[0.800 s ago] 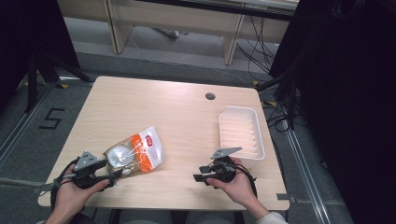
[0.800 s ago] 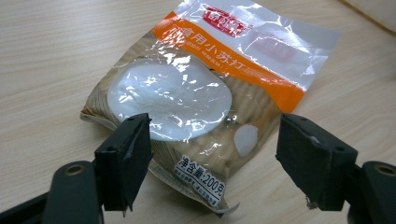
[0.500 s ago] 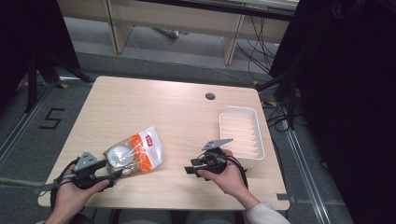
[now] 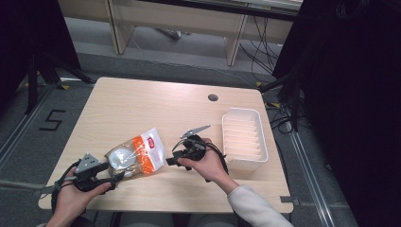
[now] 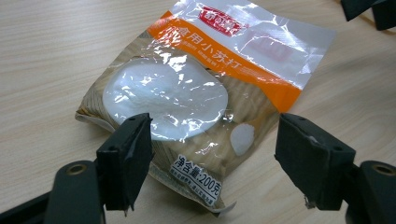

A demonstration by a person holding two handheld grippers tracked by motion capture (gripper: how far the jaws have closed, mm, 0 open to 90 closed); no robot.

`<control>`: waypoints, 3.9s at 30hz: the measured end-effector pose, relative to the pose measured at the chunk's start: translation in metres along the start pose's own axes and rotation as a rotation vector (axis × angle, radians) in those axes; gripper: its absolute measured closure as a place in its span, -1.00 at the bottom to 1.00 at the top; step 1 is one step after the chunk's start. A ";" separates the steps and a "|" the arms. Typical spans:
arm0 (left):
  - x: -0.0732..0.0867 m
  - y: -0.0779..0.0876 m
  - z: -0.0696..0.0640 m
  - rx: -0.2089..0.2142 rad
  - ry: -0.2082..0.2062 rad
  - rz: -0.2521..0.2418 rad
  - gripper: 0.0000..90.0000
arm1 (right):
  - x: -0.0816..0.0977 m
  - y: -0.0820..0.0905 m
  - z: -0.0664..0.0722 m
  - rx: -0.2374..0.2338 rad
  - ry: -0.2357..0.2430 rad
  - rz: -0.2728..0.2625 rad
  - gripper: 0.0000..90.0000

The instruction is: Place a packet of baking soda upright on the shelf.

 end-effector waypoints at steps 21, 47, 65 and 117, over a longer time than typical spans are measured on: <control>0.000 0.000 0.000 -0.002 0.000 -0.004 -0.40 | 0.000 -0.041 -0.008 -0.010 -0.082 0.067 0.22; -0.001 0.001 0.001 0.000 -0.006 -0.001 -0.39 | -0.015 -0.054 0.000 -0.082 -0.062 0.111 1.00; -0.001 0.001 0.001 -0.004 -0.002 -0.008 -0.39 | -0.049 -0.015 0.008 -0.086 0.058 0.146 1.00; -0.001 0.000 0.000 -0.008 0.003 -0.006 -0.38 | -0.081 0.102 0.009 0.050 0.253 0.212 1.00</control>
Point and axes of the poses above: each handheld gripper's, and its own axes: y roughly backward along the jaws, x roughly out of its underside, z roughly to its left, the point moved 2 cm from there along -y, roughly forward along the jaws, and after that the axes turned 3 degrees about x, right-handed, at the moved point
